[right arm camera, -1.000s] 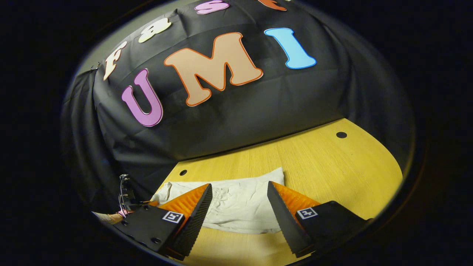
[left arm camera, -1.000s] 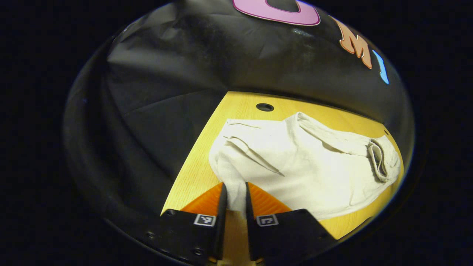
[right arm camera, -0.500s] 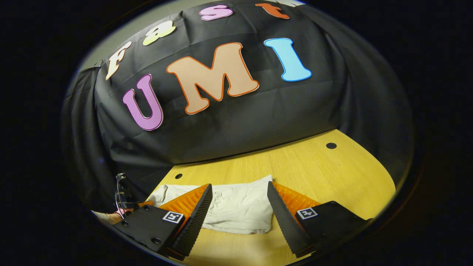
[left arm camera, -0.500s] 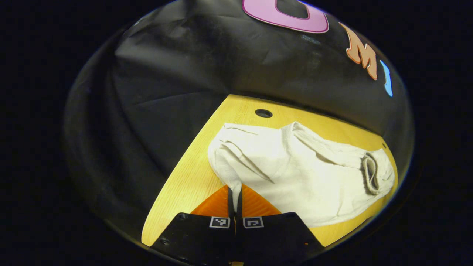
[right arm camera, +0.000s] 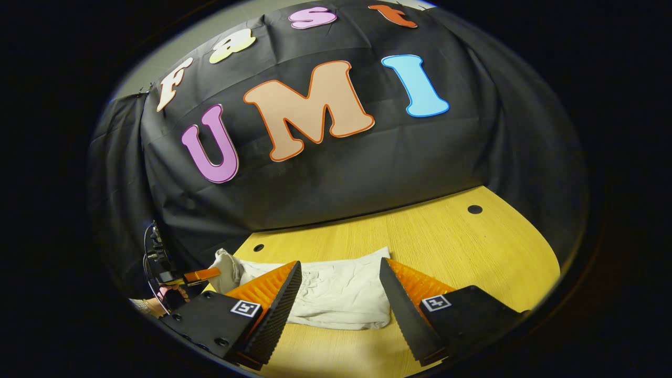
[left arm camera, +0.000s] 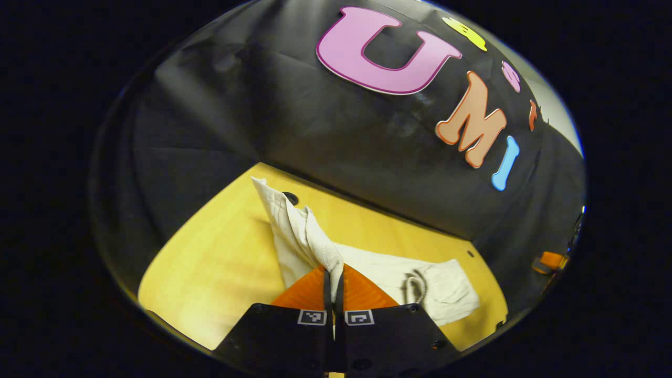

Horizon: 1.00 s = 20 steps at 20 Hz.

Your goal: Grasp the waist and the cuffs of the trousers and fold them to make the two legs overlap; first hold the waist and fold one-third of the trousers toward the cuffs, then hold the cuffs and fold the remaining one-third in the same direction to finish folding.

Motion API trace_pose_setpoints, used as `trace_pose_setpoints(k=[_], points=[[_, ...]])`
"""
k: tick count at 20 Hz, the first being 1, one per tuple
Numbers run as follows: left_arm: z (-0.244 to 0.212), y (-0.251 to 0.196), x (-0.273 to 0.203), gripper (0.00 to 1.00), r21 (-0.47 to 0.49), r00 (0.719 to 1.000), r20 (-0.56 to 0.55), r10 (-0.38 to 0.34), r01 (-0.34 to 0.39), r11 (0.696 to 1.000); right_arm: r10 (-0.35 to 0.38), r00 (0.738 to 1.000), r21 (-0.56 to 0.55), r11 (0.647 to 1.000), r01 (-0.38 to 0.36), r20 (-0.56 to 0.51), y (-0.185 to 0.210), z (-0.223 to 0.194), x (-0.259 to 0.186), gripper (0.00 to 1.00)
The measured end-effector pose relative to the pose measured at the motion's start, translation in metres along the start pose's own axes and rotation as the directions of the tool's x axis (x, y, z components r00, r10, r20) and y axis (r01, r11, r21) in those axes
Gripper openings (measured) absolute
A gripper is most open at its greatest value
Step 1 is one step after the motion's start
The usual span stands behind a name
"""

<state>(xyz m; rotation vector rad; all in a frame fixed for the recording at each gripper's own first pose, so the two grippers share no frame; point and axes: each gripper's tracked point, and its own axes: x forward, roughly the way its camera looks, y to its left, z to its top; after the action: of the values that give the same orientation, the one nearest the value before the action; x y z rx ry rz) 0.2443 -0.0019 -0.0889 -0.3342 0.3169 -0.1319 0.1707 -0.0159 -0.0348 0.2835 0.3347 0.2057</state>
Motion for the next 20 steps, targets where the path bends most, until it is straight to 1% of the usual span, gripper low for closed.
trace_pose_setpoints(k=[3,7,10,12,15,18,20], points=[[0.003,-0.047,0.004,0.00,-0.006,0.998,0.017,-0.057,0.057,0.998,0.018,1.000,0.000,1.000,-0.018,0.007,-0.002,0.004,-0.001,0.95],[0.021,-0.113,0.002,0.00,0.036,0.990,0.048,-0.131,0.129,0.991,0.022,1.000,-0.005,1.000,-0.022,0.015,-0.014,0.008,-0.005,0.95],[0.035,-0.164,0.003,0.00,0.057,0.979,0.071,-0.193,0.189,0.980,0.022,1.000,-0.013,1.000,-0.022,0.015,-0.025,0.009,-0.011,0.95],[0.035,-0.198,0.008,0.00,0.078,0.971,0.068,-0.231,0.225,0.971,0.018,1.000,-0.022,1.000,-0.018,0.015,-0.035,0.010,-0.015,0.95],[0.017,-0.245,0.018,0.00,0.122,0.961,0.027,-0.276,0.270,0.955,0.014,1.000,-0.018,1.000,-0.014,0.013,-0.050,0.012,-0.020,0.95],[-0.016,-0.286,0.032,0.00,0.159,0.949,-0.031,-0.313,0.314,0.936,0.002,1.000,-0.015,1.000,-0.002,0.014,-0.068,0.014,-0.027,0.95],[-0.045,-0.302,0.042,0.00,0.220,0.947,-0.081,-0.309,0.320,0.922,-0.006,1.000,-0.012,1.000,0.006,0.012,-0.080,0.013,-0.031,0.95]])
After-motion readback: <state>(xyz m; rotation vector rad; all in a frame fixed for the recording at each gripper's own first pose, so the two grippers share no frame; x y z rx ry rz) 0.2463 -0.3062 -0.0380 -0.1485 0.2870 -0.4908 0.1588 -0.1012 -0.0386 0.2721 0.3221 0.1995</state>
